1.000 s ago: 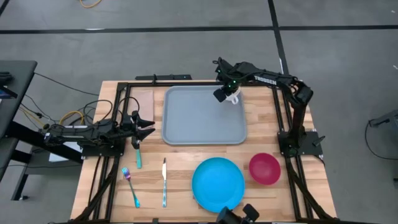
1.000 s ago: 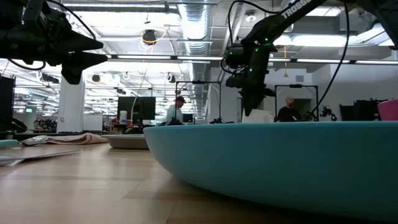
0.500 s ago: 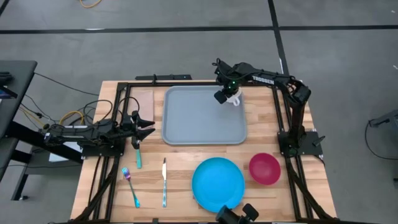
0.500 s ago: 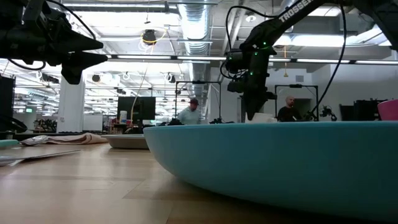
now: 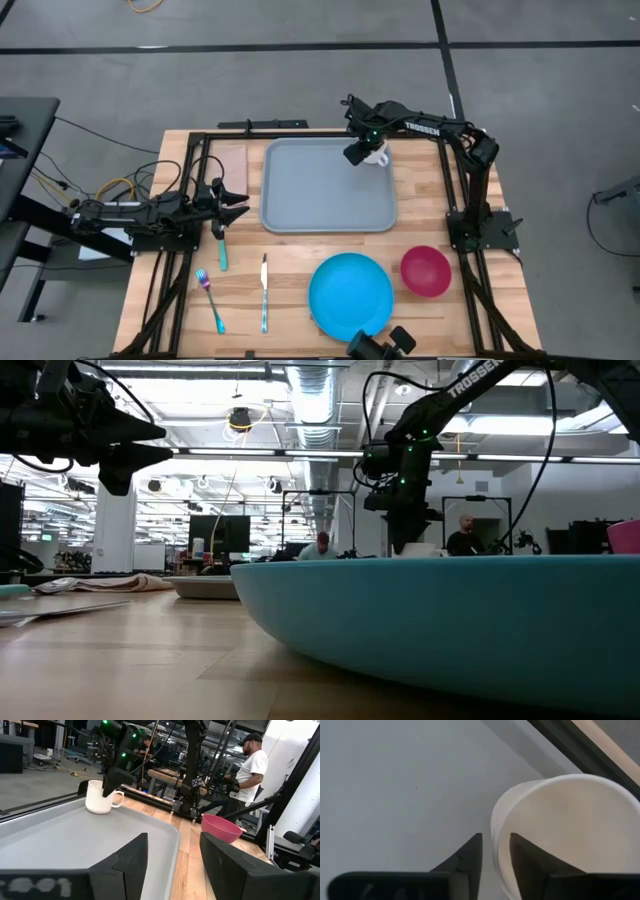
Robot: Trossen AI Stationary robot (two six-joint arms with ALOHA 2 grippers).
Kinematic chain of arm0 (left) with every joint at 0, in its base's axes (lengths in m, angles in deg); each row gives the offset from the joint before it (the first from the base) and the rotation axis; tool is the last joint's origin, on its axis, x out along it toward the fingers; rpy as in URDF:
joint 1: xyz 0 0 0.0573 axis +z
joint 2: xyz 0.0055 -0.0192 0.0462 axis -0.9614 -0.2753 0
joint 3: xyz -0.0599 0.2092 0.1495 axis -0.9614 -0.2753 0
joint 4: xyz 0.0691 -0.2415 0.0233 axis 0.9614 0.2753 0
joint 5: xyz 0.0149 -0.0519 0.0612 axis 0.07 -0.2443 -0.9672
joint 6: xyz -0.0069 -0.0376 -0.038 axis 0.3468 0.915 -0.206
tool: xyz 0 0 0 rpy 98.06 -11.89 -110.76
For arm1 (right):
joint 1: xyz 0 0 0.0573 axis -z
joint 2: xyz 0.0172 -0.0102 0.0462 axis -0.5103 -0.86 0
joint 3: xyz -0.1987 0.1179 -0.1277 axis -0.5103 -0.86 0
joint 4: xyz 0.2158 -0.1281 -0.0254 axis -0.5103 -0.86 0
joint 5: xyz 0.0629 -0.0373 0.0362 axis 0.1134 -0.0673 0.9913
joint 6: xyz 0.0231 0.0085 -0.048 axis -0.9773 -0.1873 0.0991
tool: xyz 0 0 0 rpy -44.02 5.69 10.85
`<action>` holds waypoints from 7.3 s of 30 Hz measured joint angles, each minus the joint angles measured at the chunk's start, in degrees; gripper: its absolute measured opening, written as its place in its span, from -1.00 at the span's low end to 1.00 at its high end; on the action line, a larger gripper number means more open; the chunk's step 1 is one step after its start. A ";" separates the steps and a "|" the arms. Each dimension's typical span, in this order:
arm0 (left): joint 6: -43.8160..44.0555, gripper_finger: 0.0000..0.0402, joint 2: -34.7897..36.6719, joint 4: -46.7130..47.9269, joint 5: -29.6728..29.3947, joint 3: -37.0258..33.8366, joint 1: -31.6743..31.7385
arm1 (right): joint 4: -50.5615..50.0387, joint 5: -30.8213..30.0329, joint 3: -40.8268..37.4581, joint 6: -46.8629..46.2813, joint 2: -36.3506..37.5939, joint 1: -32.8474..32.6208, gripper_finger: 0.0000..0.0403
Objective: Set up tray
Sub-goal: Put the blue plate to the bottom left of the white mug on the gray serving tray, then put the red bowl on top of the blue plate on the gray serving tray
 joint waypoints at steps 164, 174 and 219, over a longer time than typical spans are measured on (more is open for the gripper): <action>0.00 -0.16 0.00 -0.01 0.00 -0.02 -0.02 | 11.95 5.26 -35.80 -37.03 26.12 -3.32 -0.97; 0.00 -0.16 0.02 -0.02 0.00 -0.02 -0.02 | 8.74 4.81 -35.80 -36.63 25.90 -3.73 -0.90; 0.00 -0.16 0.02 -0.01 -0.01 -0.02 -0.02 | -13.00 3.59 -9.22 -70.13 21.65 -65.61 -0.15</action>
